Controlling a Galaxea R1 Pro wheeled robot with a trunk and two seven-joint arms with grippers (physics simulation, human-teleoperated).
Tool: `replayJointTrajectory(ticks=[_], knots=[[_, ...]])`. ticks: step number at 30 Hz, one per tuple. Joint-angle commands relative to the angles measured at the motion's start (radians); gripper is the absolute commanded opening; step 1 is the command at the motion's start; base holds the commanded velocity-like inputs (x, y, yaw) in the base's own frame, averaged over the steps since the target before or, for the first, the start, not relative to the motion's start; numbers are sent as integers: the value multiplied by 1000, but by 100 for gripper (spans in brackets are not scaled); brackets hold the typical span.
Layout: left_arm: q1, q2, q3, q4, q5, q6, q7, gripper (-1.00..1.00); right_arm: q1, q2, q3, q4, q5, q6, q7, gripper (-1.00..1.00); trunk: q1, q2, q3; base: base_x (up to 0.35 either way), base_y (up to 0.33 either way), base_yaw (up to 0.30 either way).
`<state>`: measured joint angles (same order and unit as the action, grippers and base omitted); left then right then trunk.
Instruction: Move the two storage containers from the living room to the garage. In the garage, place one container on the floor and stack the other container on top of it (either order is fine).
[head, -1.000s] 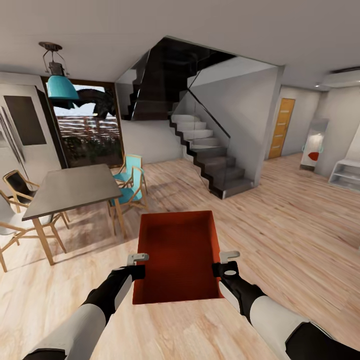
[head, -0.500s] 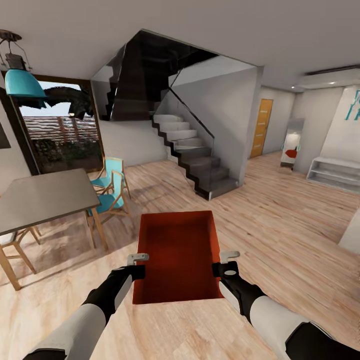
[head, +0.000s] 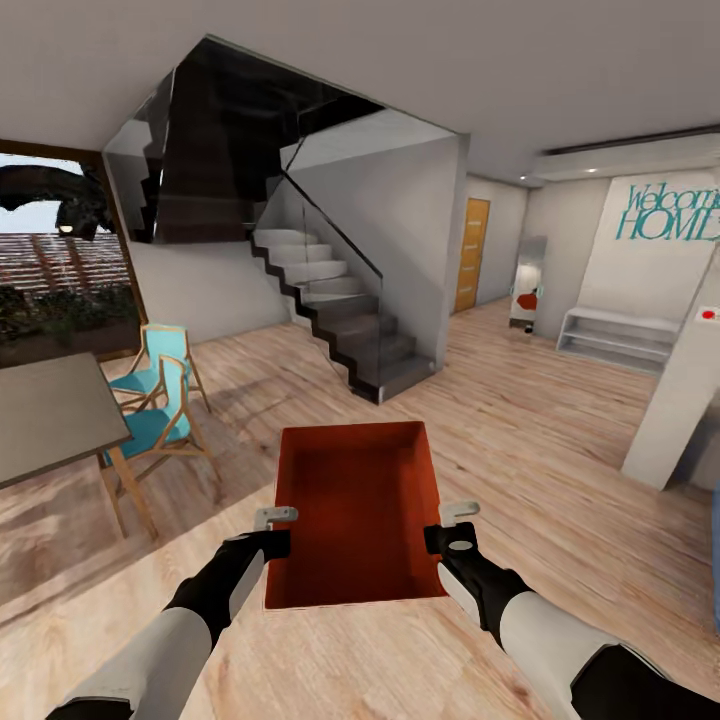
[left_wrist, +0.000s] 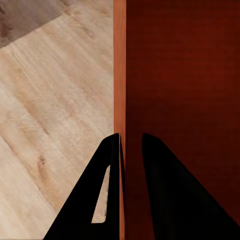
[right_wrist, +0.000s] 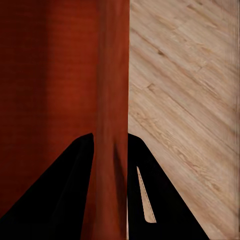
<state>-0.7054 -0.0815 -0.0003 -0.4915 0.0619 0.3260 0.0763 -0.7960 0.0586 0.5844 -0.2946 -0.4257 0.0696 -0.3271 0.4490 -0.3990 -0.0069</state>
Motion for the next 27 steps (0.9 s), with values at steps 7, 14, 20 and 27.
replayJointTrajectory(ticks=[7,14,20,27], knots=[[1,0,-17,0,15,6,11,-100,-2,0,-1,-14,10,7,-7,-100,1,-1,-1,323,0,-284],[1,0,-17,1,15,6,11,-100,-2,0,-1,-14,10,7,-7,-100,1,-1,-1,323,0,-284],[1,0,-17,1,16,6,11,-100,-2,0,-1,-14,10,7,-7,-100,1,-1,-1,323,0,-284],[1,0,-17,1,15,6,11,-100,-2,0,-1,-14,10,7,-7,-100,1,-1,-1,323,0,-284]])
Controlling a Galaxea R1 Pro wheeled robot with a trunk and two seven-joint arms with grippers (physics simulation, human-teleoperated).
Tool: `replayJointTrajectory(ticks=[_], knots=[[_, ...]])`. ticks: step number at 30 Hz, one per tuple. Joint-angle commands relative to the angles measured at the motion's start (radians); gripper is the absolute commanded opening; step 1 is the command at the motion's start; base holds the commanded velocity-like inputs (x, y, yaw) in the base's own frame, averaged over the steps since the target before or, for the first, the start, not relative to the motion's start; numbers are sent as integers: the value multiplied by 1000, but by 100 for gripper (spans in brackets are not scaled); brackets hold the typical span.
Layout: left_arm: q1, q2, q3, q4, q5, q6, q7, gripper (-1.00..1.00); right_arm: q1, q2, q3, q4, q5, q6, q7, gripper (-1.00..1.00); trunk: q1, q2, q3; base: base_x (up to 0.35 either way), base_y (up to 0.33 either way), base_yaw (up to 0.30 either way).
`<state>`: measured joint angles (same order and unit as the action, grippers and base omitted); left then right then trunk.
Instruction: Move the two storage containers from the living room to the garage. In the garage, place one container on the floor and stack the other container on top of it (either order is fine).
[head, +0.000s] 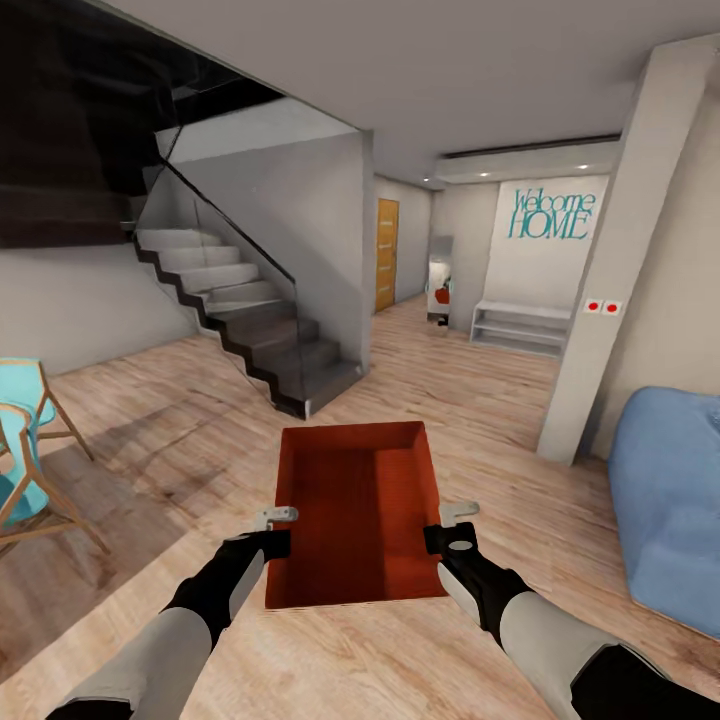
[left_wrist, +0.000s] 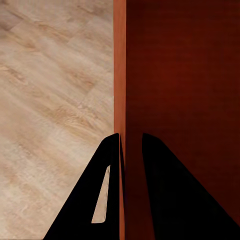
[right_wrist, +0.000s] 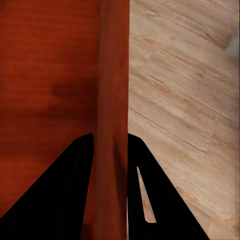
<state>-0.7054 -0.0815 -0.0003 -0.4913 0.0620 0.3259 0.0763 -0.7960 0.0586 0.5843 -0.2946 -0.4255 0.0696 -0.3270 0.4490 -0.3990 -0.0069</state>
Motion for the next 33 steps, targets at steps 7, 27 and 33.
replayJointTrajectory(ticks=[7,27,33], knots=[[1,0,-17,0,15,6,11,-100,-2,0,-1,-14,10,7,-6,-100,1,-1,-1,323,0,-284],[1,0,-17,0,15,6,11,-100,-2,0,-1,-14,10,7,-7,-100,1,-1,-1,323,0,-224],[1,0,-17,0,15,6,11,-100,-2,0,-1,-14,10,7,-7,-100,1,-1,-1,323,0,-3]])
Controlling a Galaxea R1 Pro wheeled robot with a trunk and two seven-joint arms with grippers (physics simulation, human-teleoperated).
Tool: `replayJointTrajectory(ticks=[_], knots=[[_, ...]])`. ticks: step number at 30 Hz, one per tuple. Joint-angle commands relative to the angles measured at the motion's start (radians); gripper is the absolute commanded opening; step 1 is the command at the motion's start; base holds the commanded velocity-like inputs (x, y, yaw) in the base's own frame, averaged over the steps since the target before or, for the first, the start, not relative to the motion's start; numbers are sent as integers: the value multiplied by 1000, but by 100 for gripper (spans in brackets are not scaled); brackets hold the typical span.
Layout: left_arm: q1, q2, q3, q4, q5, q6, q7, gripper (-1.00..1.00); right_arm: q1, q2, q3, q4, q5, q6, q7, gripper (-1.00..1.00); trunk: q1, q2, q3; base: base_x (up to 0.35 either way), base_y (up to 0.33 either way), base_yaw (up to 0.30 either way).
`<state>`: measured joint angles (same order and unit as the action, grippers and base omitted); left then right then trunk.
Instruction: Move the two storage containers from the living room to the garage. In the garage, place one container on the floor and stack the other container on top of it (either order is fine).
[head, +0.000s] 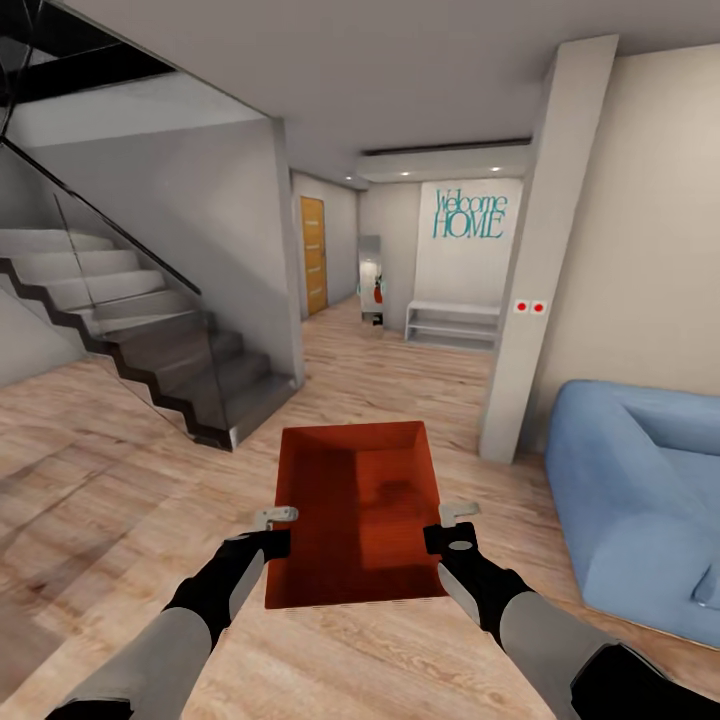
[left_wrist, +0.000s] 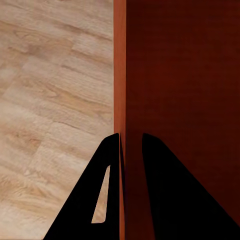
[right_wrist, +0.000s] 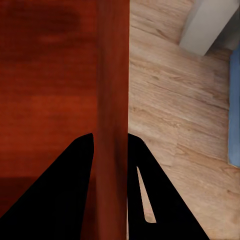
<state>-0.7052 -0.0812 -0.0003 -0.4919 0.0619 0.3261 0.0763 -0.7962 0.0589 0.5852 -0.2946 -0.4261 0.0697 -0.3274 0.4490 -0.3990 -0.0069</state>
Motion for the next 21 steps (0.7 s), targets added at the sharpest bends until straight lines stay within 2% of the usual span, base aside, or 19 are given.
replayJointTrajectory(ticks=[1,21], knots=[[1,0,-17,1,15,6,11,-100,-1,-1,-2,-14,10,7,-7,-100,1,-1,-1,323,0,0],[1,1,-17,0,15,5,11,-100,-1,-2,-5,-14,6,4,-5,-100,1,-1,-1,323,0,0]])
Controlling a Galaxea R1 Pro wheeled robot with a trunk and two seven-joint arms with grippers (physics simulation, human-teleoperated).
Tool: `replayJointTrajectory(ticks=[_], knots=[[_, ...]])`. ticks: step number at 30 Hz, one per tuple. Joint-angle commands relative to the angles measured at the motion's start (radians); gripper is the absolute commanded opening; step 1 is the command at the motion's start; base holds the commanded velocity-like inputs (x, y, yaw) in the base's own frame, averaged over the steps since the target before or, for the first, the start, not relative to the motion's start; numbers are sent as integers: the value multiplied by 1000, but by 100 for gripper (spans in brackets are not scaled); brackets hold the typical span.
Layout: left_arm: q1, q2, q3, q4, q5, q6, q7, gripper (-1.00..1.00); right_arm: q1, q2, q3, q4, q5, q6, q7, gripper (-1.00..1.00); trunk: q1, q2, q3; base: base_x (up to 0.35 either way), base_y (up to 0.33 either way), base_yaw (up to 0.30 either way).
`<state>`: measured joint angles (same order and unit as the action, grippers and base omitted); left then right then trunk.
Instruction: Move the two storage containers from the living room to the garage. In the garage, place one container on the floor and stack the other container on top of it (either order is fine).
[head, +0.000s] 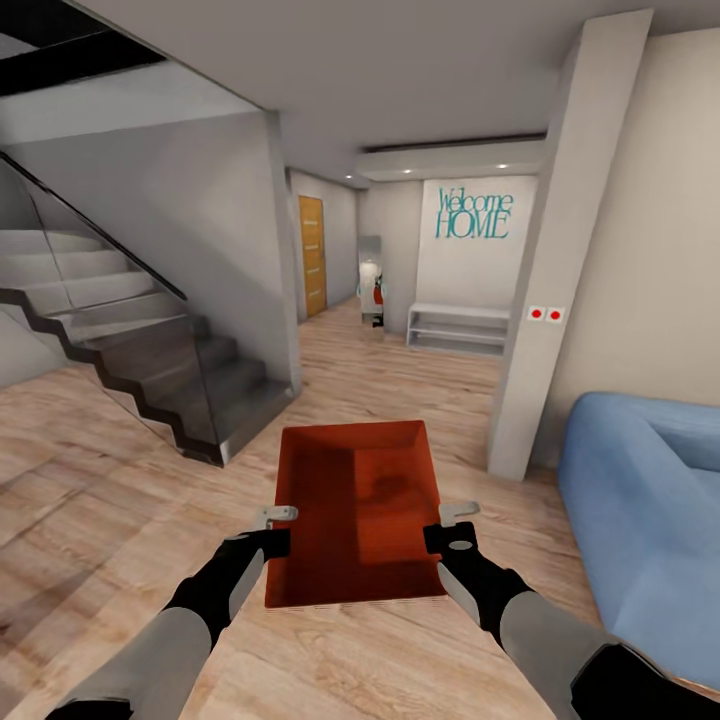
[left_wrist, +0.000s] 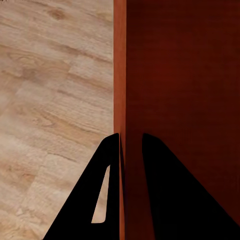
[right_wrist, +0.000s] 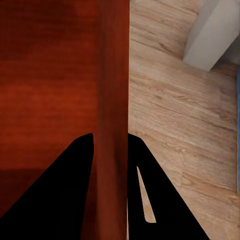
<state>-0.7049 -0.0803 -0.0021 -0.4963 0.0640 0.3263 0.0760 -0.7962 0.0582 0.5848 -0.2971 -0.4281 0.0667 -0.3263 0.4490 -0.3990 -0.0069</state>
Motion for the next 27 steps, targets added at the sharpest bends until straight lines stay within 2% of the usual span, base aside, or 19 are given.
replayJointTrajectory(ticks=[1,17,27], knots=[[1,0,-15,4,13,5,11,-100,-2,0,-4,-11,8,7,-7,-100,1,-1,-1,323,0,0],[1,0,-15,4,13,5,11,-100,-2,-7,-5,-6,6,7,-8,-100,1,-1,-1,323,0,0],[1,1,-15,4,15,5,11,-100,-2,-3,-5,-7,6,8,-8,-100,1,-1,-1,323,0,0]])
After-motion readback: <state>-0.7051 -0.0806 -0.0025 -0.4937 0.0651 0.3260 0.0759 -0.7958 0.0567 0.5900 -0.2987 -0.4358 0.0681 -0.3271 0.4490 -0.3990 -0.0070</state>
